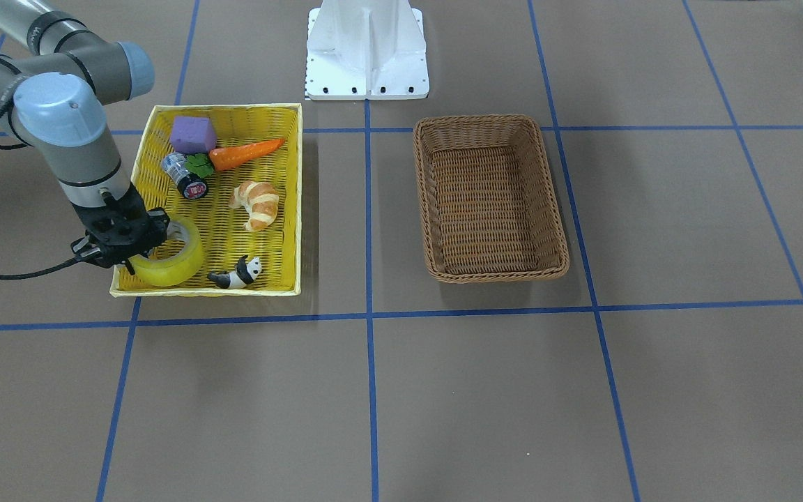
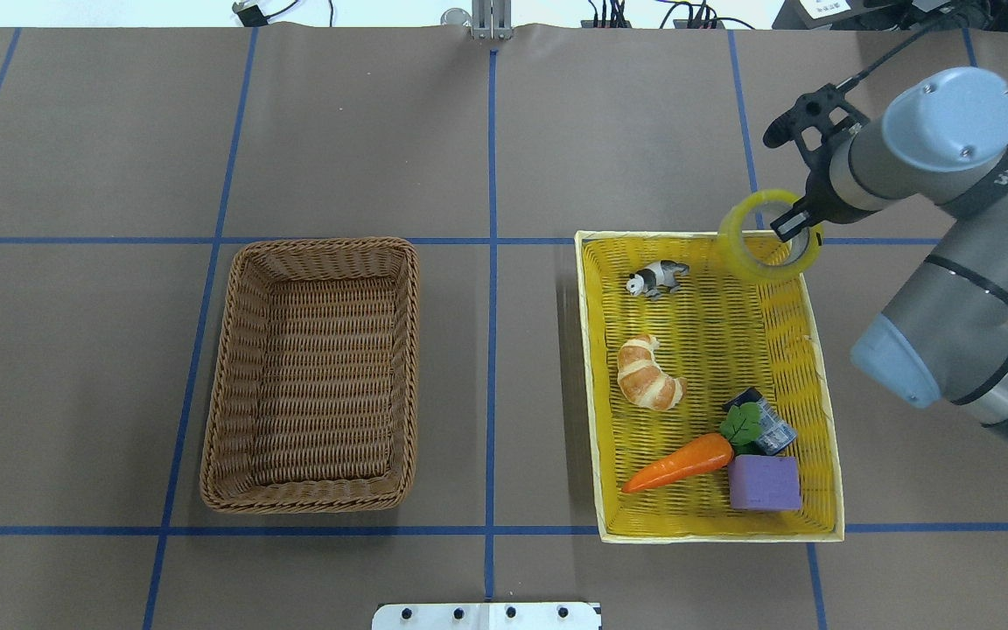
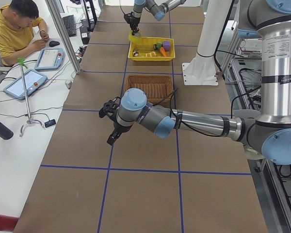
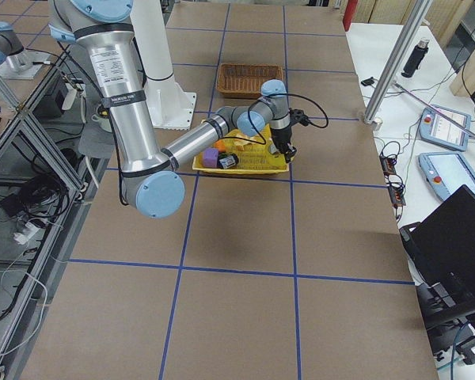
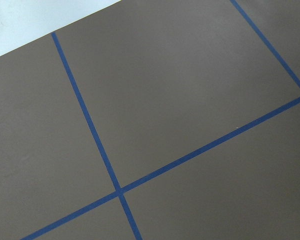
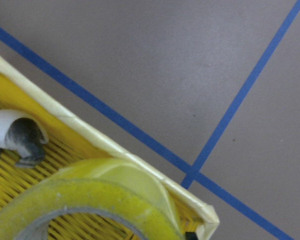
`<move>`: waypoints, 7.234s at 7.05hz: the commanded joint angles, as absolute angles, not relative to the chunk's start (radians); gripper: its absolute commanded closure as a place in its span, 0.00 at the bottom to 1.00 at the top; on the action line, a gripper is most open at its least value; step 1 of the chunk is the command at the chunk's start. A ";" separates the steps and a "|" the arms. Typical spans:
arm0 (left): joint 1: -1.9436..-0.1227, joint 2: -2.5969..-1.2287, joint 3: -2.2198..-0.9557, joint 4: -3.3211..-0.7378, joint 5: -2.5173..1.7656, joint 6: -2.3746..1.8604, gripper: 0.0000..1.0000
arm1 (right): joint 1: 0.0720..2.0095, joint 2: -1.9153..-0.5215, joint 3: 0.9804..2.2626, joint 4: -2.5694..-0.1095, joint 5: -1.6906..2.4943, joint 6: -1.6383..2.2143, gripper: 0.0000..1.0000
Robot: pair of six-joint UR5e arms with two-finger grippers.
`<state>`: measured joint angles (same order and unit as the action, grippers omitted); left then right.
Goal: Move tape to another basket
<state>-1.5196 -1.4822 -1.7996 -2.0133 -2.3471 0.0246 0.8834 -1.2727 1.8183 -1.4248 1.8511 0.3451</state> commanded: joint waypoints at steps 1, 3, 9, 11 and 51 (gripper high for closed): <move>-1.491 -1.497 -1.792 -2.175 -2.355 -0.088 0.01 | 0.934 -1.195 1.833 -1.419 1.848 0.433 1.00; -1.363 -1.570 -1.793 -2.384 -2.353 -0.501 0.01 | 0.916 -1.128 1.824 -1.344 1.850 0.628 1.00; -0.935 -1.934 -1.789 -2.588 -2.142 -1.115 0.01 | 0.796 -0.869 1.628 -1.184 1.820 0.816 1.00; -0.829 -1.992 -1.786 -2.595 -2.123 -1.137 0.02 | 0.723 -0.856 1.617 -1.047 1.781 0.816 1.00; -0.597 -1.773 -1.502 -3.186 -1.758 -1.420 0.01 | 1.591 -1.367 1.559 -1.655 2.270 -0.293 0.00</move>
<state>-0.5851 -1.7762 -1.4796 -3.1855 -1.7662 -1.5416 1.5907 -1.3680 1.5579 -1.6549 2.2699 -0.2979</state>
